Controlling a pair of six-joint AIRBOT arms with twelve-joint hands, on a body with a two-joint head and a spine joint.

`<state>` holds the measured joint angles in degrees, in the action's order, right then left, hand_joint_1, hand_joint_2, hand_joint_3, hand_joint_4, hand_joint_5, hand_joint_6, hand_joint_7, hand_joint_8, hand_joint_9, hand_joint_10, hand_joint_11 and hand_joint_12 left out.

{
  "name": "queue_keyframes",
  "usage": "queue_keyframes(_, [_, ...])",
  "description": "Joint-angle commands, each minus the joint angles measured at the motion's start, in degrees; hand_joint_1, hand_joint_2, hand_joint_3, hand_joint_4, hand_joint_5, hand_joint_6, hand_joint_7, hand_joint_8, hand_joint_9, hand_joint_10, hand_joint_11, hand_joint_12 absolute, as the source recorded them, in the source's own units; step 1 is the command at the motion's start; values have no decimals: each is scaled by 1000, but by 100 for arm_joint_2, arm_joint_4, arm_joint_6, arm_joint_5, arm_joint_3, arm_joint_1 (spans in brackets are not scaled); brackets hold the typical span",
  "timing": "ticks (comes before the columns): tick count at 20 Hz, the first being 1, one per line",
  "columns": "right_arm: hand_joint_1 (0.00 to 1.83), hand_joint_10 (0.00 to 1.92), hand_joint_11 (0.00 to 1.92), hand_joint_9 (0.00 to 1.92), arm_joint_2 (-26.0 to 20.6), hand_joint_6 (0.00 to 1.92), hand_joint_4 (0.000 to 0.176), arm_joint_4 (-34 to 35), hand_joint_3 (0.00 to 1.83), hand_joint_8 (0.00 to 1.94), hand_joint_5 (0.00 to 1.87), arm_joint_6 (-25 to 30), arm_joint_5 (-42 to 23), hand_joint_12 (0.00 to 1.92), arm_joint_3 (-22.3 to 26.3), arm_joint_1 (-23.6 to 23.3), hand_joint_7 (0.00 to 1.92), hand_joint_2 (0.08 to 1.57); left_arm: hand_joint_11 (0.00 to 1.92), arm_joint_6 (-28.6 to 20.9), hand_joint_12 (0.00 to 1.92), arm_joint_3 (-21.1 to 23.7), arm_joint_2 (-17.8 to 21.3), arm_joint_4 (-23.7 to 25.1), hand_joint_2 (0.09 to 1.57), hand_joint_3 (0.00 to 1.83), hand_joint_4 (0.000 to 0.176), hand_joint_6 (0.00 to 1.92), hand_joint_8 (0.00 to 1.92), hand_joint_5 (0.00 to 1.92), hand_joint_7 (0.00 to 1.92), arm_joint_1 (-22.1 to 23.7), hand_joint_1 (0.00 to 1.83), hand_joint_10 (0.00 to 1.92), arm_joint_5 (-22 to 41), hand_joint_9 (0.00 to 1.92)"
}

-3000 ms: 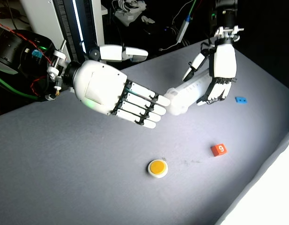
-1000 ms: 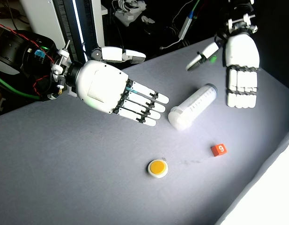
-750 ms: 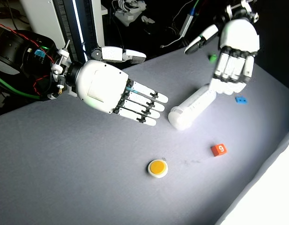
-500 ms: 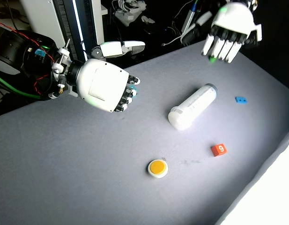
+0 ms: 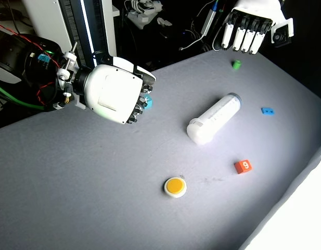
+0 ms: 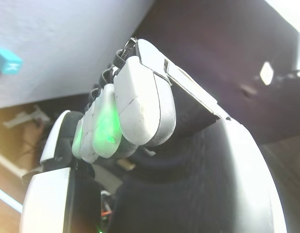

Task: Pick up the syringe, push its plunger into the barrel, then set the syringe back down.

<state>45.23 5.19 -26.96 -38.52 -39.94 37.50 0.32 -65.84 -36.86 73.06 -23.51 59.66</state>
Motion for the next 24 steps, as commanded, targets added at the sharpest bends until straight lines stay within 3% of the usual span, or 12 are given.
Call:
queue_keyframes(1, [1102,1921,1921,1756,-86,1921,176,-277,7,1941,1563,102,-437,1921,8,-68,1672,1433,1751,32,1921,-47,30,-500,1380,0,65,1921,1921,1676,1698,103,1233,1921,360,1716])
queue_keyframes(2, [1163,1921,1921,1745,-157,1921,176,-552,0,1941,1561,169,-352,1921,8,-71,1663,1405,1767,-3,1921,-72,23,-482,1358,0,68,1921,1921,1668,1695,113,1290,1921,540,1717])
queue_keyframes(3, [1114,1921,1920,1742,-222,1921,176,-820,0,1941,1564,254,-333,1921,7,-64,1664,1418,1758,12,1921,-64,23,-462,1392,0,60,1921,1921,1686,1705,113,1233,1921,655,1714])
queue_keyframes(4, [1104,1921,1920,1742,-294,1921,175,-1138,1,1941,1565,368,-331,1921,0,-67,1664,1421,1726,479,1921,-56,22,-446,1373,0,51,1921,1921,1665,1682,83,1234,1921,778,1688])
queue_keyframes(6, [1112,1921,1916,1737,-334,1921,176,-1239,2,1941,1558,414,-323,1921,-4,-98,1661,1422,1738,391,1921,-10,36,-522,1395,0,50,1921,1921,1660,1691,57,1221,1921,774,1702])
queue_keyframes(7, [1073,1921,1904,1722,-335,1921,176,-1239,5,1941,1537,417,-227,1921,-22,-167,1644,1430,1731,336,1921,46,58,-551,1407,0,98,1921,1921,1658,1681,42,1271,1921,713,1704])
queue_keyframes(10, [1042,1921,1896,1714,-345,1921,176,-1179,6,1941,1559,683,75,1921,-29,-319,1643,1438,1694,372,1921,112,102,-616,1364,0,106,1921,1921,1654,1685,-40,1305,1921,664,1700])
queue_keyframes(14, [1045,1921,1899,1712,-374,1921,176,-1177,0,1941,1550,877,158,1921,-27,-369,1636,1428,1683,506,1921,175,162,-691,1390,0,102,1921,1921,1631,1689,-155,1254,1921,740,1699])
queue_keyframes(18, [994,1921,1887,1708,-389,1921,176,-1204,1,1941,1556,754,-251,1921,-23,-401,1641,1428,1681,592,1921,177,170,-765,1387,0,80,1921,1921,1632,1685,-171,1300,1921,739,1702])
queue_keyframes(19, [992,1921,1887,1708,-396,1921,176,-1338,3,1941,1559,727,-437,1921,-19,-411,1643,1432,1647,586,1921,179,183,-765,1380,0,67,1921,1921,1608,1662,-171,1263,1921,746,1673])
queue_keyframes(24, [1048,1921,1888,1710,-444,1921,176,-1487,0,1941,1550,432,-746,1921,90,-576,1644,1402,1669,528,1921,192,166,-595,1381,0,80,1921,1921,1615,1664,-106,1266,1921,752,1677])
